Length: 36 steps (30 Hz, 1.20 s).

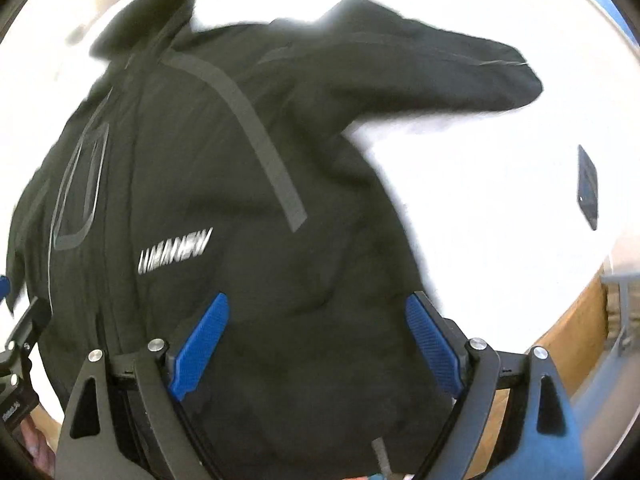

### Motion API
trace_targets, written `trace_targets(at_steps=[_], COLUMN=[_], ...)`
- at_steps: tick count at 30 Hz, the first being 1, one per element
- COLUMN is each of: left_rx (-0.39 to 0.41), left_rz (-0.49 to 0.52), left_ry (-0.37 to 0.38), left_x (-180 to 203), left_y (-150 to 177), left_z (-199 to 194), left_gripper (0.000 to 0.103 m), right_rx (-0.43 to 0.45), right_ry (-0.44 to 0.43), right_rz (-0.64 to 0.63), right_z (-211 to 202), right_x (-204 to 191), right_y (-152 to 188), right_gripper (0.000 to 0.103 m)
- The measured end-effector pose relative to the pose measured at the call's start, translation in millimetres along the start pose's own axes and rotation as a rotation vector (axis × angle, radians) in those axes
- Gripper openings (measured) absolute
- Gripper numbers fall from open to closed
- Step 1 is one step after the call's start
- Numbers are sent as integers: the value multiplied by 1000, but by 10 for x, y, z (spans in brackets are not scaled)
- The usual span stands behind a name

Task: Fold large clothes
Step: 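Grasp the jacket sleeve cuffs, left tool one cuff while right tool grasps the other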

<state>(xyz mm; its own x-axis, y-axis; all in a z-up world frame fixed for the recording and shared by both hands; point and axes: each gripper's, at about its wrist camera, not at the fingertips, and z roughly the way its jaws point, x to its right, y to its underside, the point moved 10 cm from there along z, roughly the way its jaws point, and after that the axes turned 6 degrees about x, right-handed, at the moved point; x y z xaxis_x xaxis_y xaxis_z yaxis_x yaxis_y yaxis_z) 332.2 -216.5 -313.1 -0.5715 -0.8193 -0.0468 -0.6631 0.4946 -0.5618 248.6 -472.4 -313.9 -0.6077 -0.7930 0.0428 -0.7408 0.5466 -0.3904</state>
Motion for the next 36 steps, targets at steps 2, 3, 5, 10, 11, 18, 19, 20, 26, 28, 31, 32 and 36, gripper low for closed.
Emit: trace_targets(at_steps=[2, 3, 5, 10, 11, 18, 19, 20, 26, 28, 31, 32, 36], left_rx=[31, 43, 60, 105, 106, 63, 55, 46, -39, -58, -69, -74, -90], left_rz=[31, 42, 77, 100, 102, 69, 63, 61, 50, 35, 41, 50, 82], left_ry=[11, 12, 14, 10, 12, 88, 95, 98, 104, 119, 120, 114, 136], left_x=[141, 215, 430, 1049, 1196, 2085, 2173, 2238, 2465, 2508, 2556, 2583, 2716], left_y=[-324, -459, -786, -1433, -1544, -2006, -2050, -2085, -2116, -2106, -2105, -2102, -2107], left_z=[97, 143, 297, 719, 845, 1473, 1553, 1643, 2111, 2190, 2288, 2314, 2361], left_gripper=[103, 103, 103, 103, 103, 102, 102, 102, 84, 84, 84, 84, 56], right_rx=[59, 75, 104, 130, 123, 68, 63, 61, 51, 29, 58, 56, 166], right_ry=[55, 70, 82, 11, -25, -127, -152, -181, -274, -295, -302, -322, -247], right_rz=[31, 49, 109, 313, 371, 519, 546, 573, 632, 646, 579, 562, 478], right_z=[-14, 32, 133, 609, 738, 1439, 1530, 1609, 2003, 2146, 2130, 2091, 1586], right_x=[372, 516, 899, 1836, 2072, 3076, 3174, 3251, 3441, 3440, 3368, 3325, 3335], right_y=[-302, -468, -763, -1458, -1601, -2174, -2222, -2268, -2501, -2542, -2702, -2715, -2832], right_gripper=[92, 92, 92, 92, 92, 91, 90, 90, 82, 80, 39, 25, 19])
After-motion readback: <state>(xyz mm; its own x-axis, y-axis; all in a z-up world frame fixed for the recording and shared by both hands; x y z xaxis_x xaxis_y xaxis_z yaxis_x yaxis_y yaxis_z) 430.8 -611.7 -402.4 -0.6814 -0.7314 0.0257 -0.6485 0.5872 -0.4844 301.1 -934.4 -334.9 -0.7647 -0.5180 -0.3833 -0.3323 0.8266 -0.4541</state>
